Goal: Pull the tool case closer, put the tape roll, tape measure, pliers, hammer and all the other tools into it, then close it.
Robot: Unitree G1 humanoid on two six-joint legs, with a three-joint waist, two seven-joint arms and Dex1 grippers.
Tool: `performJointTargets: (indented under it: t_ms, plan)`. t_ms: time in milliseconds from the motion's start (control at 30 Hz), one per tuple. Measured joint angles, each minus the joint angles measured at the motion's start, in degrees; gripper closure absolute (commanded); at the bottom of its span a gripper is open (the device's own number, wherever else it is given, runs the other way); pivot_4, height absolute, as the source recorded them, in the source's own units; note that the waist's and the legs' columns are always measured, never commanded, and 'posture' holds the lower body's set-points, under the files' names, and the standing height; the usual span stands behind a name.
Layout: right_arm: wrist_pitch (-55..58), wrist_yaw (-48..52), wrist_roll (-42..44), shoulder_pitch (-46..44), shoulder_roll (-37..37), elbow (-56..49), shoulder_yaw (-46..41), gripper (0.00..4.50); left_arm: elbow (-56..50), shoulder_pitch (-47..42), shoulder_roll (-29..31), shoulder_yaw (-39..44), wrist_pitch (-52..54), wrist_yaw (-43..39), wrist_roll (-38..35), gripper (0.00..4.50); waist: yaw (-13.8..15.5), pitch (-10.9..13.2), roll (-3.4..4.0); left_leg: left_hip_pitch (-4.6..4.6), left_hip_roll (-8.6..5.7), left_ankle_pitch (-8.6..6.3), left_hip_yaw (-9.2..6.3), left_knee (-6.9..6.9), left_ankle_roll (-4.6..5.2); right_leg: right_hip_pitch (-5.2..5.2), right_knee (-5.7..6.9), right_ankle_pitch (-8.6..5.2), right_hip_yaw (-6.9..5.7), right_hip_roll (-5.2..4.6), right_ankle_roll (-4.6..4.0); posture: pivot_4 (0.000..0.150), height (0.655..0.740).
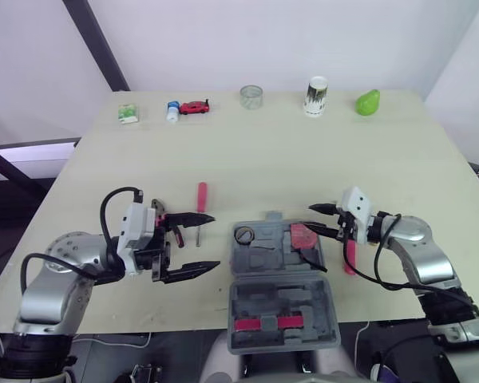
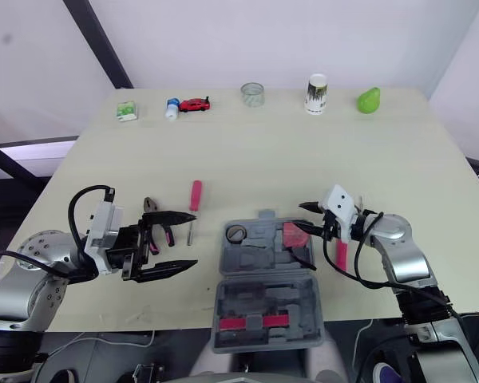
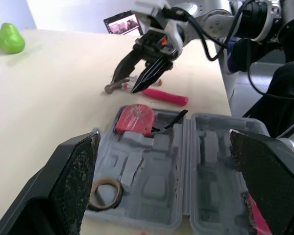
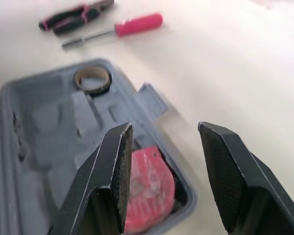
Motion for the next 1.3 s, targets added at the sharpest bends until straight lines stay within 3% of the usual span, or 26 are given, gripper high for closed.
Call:
performJointTargets:
  t_ms: [633,967,1067,1167,1300]
  plan:
    - [-18.1,4.2,-0.7,-5.7,5.8,26.3,0.5,2.25,0.0,1.1,-0.5,0.0,-0.3,0.7,0.4,0.00,-0.3,0.0,0.02,0.09,0.00,0.13,0.11,0.01,-0.22,0.00,0.07,0.04,0.15,0.00,0.05,0.150,0.7400]
    - [-23.5,4.7,-3.2,-9.1,6.7,34.8,1.8,2.25,0.0,1.7,-0.2,0.1,-0.6,0.6,0.5,0.00,-0.5,0.0,-0.01,0.17,0.03,0.13,0.13,0.00,-0.23,0.02,0.09,0.04,0.19,0.01,0.04,0.150,0.7400]
    - [-24.3,4.7,-4.0,-10.3,6.9,37.1,2.2,2.25,0.0,1.9,-0.2,0.1,-0.8,0.7,0.5,0.00,-0.6,-0.1,-0.07,0.33,0.03,0.12,0.14,0.00,-0.20,0.13,0.10,0.04,0.20,0.01,0.04,0.150,0.7400]
    - [-24.3,4.5,-5.6,-11.2,6.8,38.4,3.1,2.25,0.0,2.3,-0.2,0.2,-1.4,0.7,0.5,0.00,-0.7,-0.1,-0.09,1.07,0.04,-0.01,0.15,-0.18,0.00,0.87,-0.03,0.01,0.20,0.00,0.00,0.150,0.7400]
    - [-22.1,4.3,-8.0,-13.0,6.4,38.9,5.3,2.25,0.0,2.3,-0.2,0.2,-1.6,0.7,0.6,0.00,-1.1,-0.5,-0.37,1.18,0.07,-0.01,0.10,-0.19,0.00,0.96,0.03,0.02,0.17,0.00,-0.02,0.150,0.7400]
